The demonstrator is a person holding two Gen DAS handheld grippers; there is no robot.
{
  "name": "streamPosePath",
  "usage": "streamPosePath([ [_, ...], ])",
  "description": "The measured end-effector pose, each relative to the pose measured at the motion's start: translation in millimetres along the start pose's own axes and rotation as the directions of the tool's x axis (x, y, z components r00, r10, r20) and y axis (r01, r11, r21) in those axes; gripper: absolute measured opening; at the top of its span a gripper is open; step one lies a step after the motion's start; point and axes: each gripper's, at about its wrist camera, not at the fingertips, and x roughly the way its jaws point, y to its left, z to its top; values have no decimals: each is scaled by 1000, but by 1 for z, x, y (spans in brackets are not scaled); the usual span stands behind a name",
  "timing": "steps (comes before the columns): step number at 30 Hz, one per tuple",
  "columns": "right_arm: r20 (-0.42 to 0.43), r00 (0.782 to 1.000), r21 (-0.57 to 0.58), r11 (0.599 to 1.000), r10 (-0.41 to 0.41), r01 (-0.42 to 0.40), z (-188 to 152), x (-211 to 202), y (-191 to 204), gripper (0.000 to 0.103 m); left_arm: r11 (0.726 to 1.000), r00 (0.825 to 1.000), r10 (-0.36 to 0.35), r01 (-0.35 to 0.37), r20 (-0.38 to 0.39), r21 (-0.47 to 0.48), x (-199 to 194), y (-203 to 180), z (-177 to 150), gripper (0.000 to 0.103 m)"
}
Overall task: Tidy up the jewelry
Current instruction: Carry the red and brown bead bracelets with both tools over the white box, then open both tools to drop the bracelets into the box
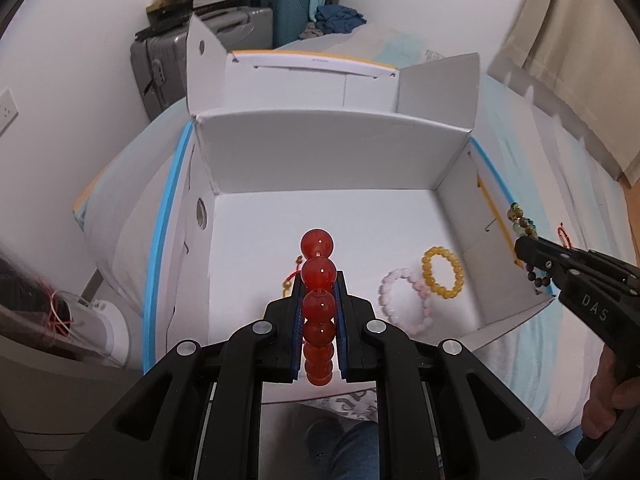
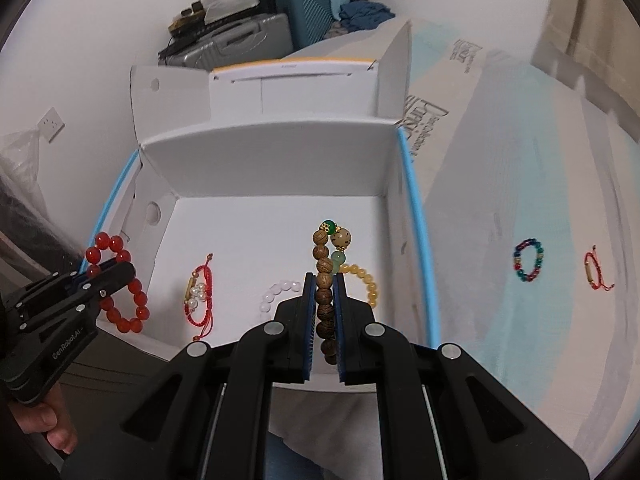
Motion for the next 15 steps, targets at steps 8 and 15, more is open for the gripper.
streamPosePath([
  [8, -66, 998, -10, 1000, -1, 0, -2, 39, 10, 8, 1000, 999, 17, -17, -52, -10, 31, 14, -3, 12],
  [15, -116, 993, -19, 1000, -8, 6, -3, 65, 17, 8, 999, 996, 17, -19, -90, -25, 52, 25, -7, 12],
])
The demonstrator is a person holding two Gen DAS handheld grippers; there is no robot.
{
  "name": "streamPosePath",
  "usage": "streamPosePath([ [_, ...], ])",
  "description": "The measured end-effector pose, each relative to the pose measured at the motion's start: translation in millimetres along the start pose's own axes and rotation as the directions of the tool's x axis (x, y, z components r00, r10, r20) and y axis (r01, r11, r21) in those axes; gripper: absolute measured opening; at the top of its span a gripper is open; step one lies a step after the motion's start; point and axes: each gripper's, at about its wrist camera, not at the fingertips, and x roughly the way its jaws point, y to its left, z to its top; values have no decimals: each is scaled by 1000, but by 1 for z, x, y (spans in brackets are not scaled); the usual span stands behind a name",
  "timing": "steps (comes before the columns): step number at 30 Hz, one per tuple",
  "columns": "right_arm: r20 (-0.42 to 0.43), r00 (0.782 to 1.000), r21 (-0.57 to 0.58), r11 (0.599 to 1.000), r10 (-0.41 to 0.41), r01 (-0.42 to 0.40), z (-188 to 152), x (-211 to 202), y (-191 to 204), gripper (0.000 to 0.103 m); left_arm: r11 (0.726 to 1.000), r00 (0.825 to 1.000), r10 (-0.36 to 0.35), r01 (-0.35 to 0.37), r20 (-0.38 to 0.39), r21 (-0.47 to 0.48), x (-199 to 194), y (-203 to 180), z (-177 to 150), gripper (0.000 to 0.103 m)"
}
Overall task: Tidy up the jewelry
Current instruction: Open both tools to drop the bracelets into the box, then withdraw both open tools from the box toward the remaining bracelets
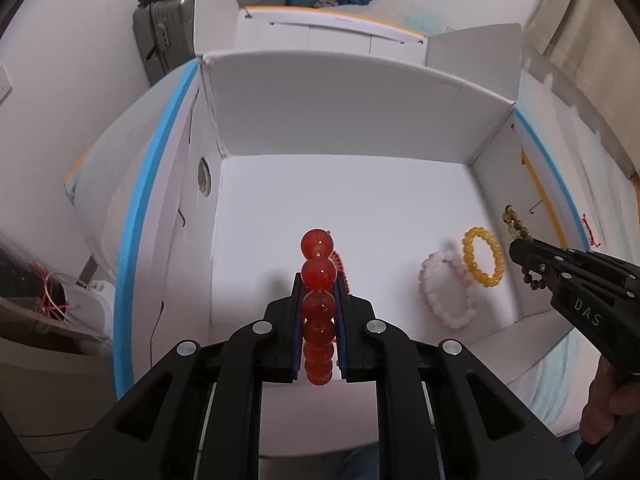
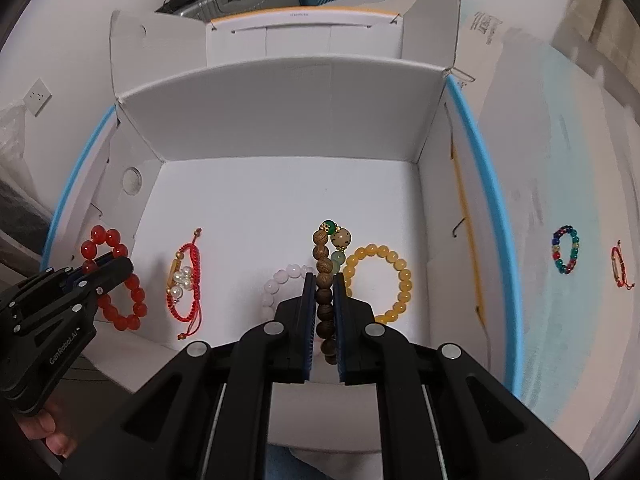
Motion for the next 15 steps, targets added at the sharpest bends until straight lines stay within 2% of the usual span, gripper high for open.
streamPosePath([
  [7, -16, 1000, 9, 1000, 3, -3, 0, 11, -2, 10, 1000, 1000, 5, -5, -13, 7, 10, 3, -1, 14],
  [10, -15, 1000, 2, 1000, 0, 0, 0, 9, -1, 10, 1000, 999, 30, -30, 16, 4, 4, 2, 2, 16],
  [11, -11, 1000, 2, 1000, 0, 0, 0, 7, -1, 17, 999, 999, 34, -34, 23, 1, 2, 2, 2, 23],
  [12, -4, 1000, 4, 1000, 3, -3, 0, 4, -1, 31, 999, 999, 36, -36, 29, -1, 0, 2, 3, 34],
  [14, 23, 1000, 10, 1000, 6, -6, -1, -4, -2, 44, 999, 998, 43, -43, 46, -3, -5, 1, 4, 45],
  [15, 37, 999, 14, 1000, 8, -8, 0, -9, -4, 48, 999, 997, 48, -48, 55, -2, -8, 0, 5, 47],
])
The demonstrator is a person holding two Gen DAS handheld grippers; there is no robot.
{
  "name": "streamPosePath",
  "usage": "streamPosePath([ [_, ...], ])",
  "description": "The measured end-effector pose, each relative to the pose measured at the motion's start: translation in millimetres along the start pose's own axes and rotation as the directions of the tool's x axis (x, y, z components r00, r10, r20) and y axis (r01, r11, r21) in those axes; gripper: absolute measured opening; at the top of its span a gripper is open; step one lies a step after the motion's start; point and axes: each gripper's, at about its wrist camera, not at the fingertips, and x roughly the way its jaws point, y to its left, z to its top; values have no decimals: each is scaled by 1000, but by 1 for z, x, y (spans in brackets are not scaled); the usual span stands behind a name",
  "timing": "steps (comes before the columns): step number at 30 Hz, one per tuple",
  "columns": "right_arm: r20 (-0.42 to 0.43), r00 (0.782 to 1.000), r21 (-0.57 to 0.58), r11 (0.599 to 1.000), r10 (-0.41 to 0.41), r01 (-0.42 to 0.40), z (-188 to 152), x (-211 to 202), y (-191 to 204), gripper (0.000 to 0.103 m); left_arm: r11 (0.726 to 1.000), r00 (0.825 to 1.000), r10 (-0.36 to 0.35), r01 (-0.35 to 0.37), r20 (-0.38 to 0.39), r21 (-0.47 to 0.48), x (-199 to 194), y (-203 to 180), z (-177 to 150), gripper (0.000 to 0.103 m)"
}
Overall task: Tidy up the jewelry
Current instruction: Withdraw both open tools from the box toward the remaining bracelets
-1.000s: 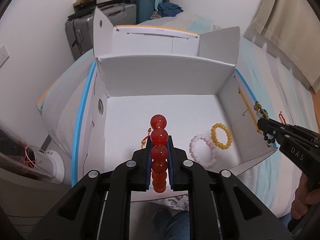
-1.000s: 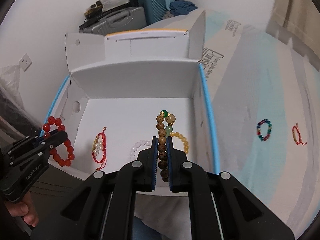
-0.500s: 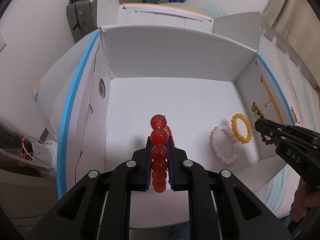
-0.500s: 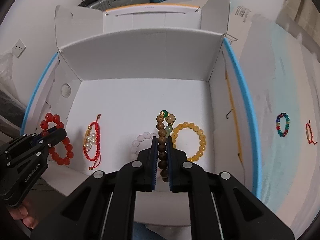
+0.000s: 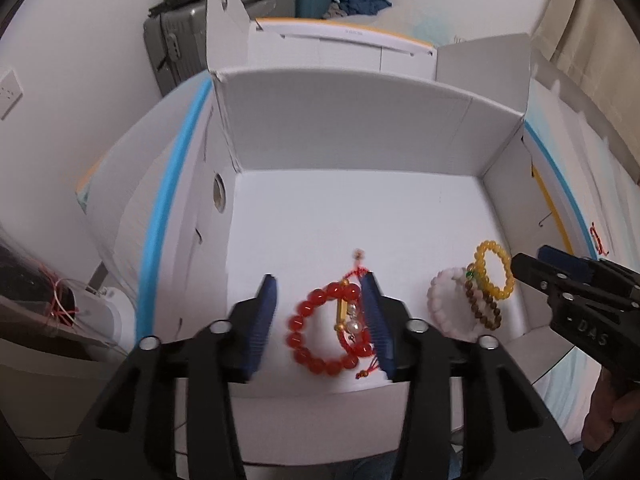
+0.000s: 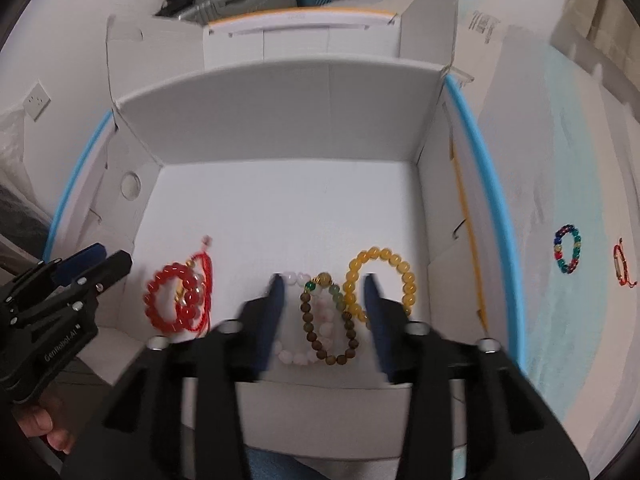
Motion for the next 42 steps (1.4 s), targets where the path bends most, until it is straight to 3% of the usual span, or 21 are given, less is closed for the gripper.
streamPosePath([
  [6, 77, 997, 10, 1000, 3, -4, 4, -28, -12, 79, 1000, 999, 5, -6, 52, 13, -19, -14, 3, 77],
  [15, 151, 988, 50, 998, -43, 36, 5, -61, -47, 92, 998, 993, -8, 1, 119, 58, -42, -51, 8, 95],
  [28, 204, 973, 156, 985, -111, 80, -9, -104, -135, 95, 985, 987, -77, 54, 139, 162, -55, -137, 12, 97],
  [42, 185, 960, 263, 952, -208, 156, -12, -101, -244, 95, 941, 976, -192, 153, 105, 301, -29, -261, 28, 97],
])
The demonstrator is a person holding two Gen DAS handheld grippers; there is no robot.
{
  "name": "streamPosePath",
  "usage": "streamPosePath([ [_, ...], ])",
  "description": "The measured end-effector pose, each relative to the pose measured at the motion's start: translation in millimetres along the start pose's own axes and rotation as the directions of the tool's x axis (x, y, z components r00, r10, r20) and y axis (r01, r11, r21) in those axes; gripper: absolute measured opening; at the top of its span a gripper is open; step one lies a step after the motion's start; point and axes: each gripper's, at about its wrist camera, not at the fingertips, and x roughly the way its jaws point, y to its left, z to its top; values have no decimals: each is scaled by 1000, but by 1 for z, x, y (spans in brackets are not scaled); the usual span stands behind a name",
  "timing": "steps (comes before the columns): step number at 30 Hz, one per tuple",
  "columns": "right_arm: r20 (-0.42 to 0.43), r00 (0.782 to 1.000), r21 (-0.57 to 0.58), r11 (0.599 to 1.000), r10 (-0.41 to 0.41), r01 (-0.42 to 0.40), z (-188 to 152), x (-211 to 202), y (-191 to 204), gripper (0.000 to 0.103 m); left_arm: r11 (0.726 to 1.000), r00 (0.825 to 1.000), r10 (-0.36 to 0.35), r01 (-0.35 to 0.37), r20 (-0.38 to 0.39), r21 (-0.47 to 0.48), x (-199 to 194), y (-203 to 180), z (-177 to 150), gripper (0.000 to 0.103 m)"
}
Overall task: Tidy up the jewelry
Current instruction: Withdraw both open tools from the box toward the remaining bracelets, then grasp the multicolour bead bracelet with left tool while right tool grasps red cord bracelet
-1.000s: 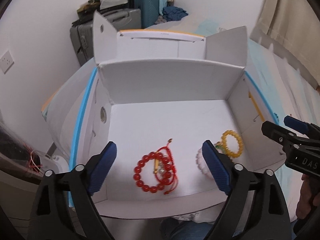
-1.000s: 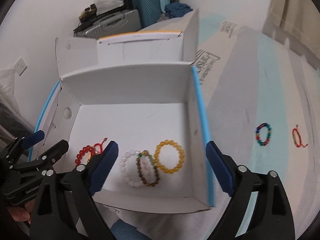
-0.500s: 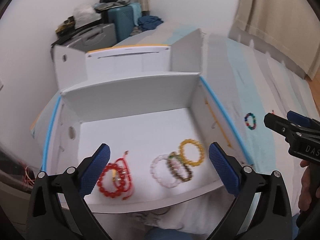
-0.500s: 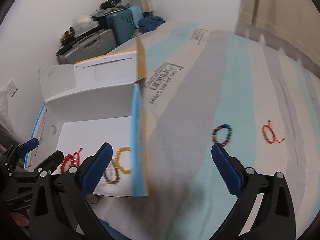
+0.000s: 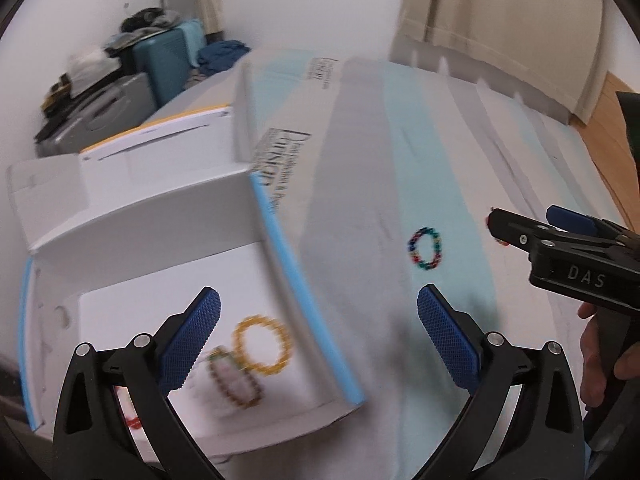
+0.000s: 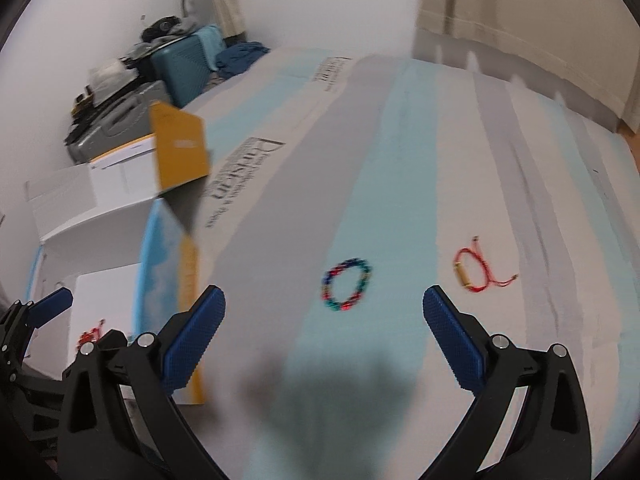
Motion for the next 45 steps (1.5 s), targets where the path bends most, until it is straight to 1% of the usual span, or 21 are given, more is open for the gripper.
streamPosePath([
  [5, -17, 999, 35, 999, -38, 38, 12, 19, -41, 95, 999, 999, -41, 42, -26, 22, 31, -40, 23, 97],
  [10, -40, 996, 55, 995, -79, 81, 24, 39, -84, 95, 995, 996, -78, 81, -51, 58, 61, -77, 38, 97],
  [15, -76, 991, 73, 990, -111, 117, 24, 64, -122, 95, 988, 987, -130, 136, -91, 70, 91, -105, 43, 97],
  [17, -98, 987, 79, 988, -126, 134, 20, 77, -136, 95, 987, 987, -129, 136, -92, 83, 103, -115, 43, 97],
  [19, -119, 984, 89, 986, -132, 143, 17, 88, -147, 95, 986, 984, -137, 146, -110, 77, 117, -120, 43, 97],
  [25, -163, 977, 94, 984, -135, 152, 10, 115, -165, 95, 983, 975, -145, 161, -168, 83, 151, -131, 36, 97],
  [30, -191, 972, 98, 983, -137, 157, 7, 134, -176, 95, 983, 970, -141, 161, -196, 91, 173, -137, 35, 97],
  [34, -207, 970, 105, 982, -131, 155, 6, 150, -182, 92, 984, 970, -124, 148, -208, 103, 190, -140, 36, 97],
  [40, -245, 962, 106, 984, -117, 146, 4, 174, -187, 85, 985, 964, -121, 146, -236, 92, 215, -138, 38, 97],
  [43, -261, 959, 116, 983, -109, 143, 0, 184, -191, 85, 984, 964, -108, 139, -245, 112, 226, -142, 35, 95],
  [45, -269, 958, 122, 982, -105, 141, -2, 190, -193, 83, 982, 961, -108, 142, -256, 120, 232, -144, 33, 91],
])
